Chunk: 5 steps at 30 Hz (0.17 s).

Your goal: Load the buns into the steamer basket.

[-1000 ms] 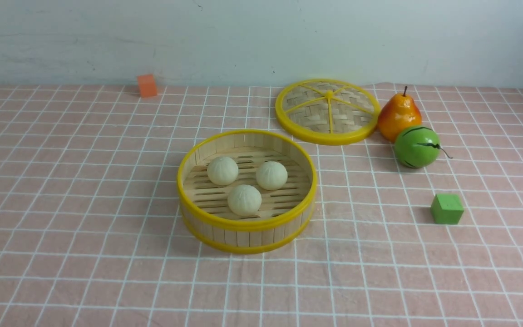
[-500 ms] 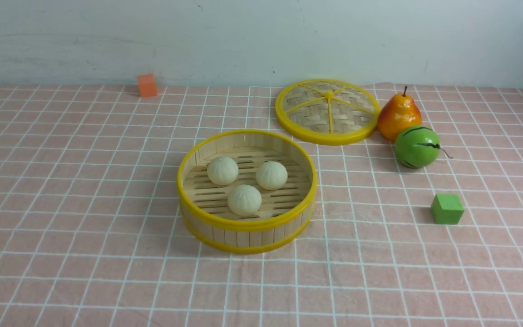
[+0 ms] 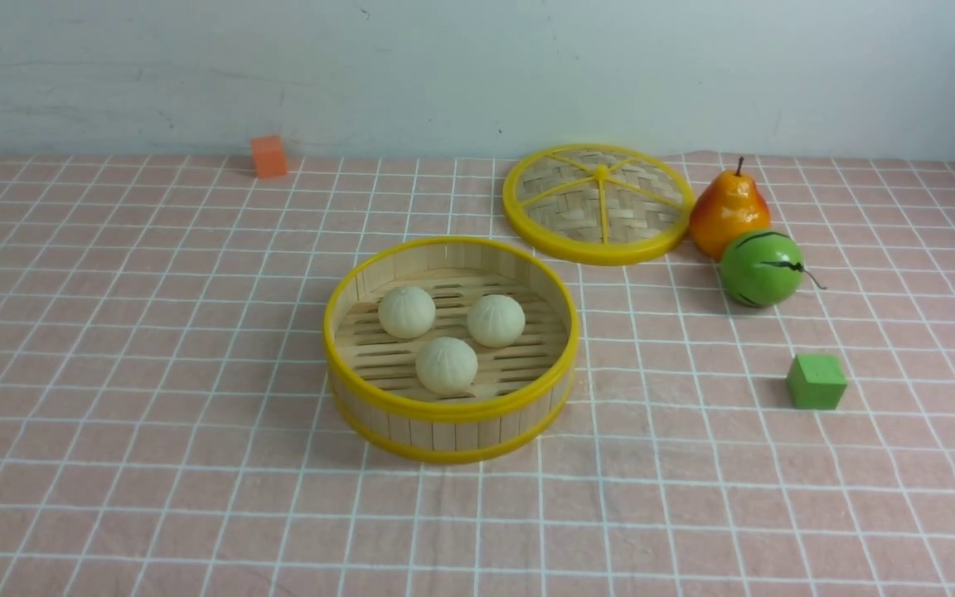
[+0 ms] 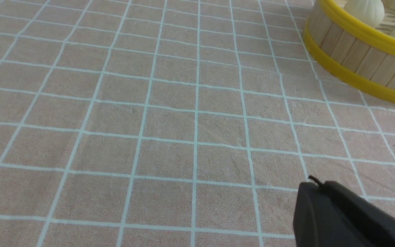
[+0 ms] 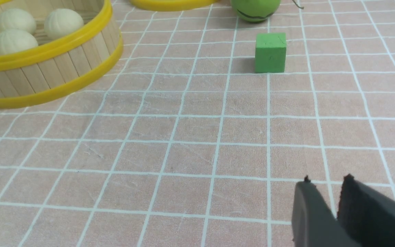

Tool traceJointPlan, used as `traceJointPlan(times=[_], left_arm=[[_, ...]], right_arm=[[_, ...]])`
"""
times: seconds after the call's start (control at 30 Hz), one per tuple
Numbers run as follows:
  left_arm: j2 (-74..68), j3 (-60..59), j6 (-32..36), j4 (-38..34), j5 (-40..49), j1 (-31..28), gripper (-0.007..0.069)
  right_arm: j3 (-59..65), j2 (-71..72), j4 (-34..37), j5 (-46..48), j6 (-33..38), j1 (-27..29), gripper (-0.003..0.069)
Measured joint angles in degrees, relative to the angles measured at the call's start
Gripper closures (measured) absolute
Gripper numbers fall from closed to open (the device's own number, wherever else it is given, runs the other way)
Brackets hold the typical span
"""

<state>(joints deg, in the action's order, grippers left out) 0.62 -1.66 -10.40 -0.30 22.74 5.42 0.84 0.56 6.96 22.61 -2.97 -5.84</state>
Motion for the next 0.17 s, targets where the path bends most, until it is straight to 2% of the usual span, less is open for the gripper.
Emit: traceJointPlan(times=[0.17], left_arm=[[0.0,0.0,0.0,0.3,0.0,0.0,0.0611]], right_arm=[[0.0,0.0,0.0,0.0,0.0,0.0,0.0519]])
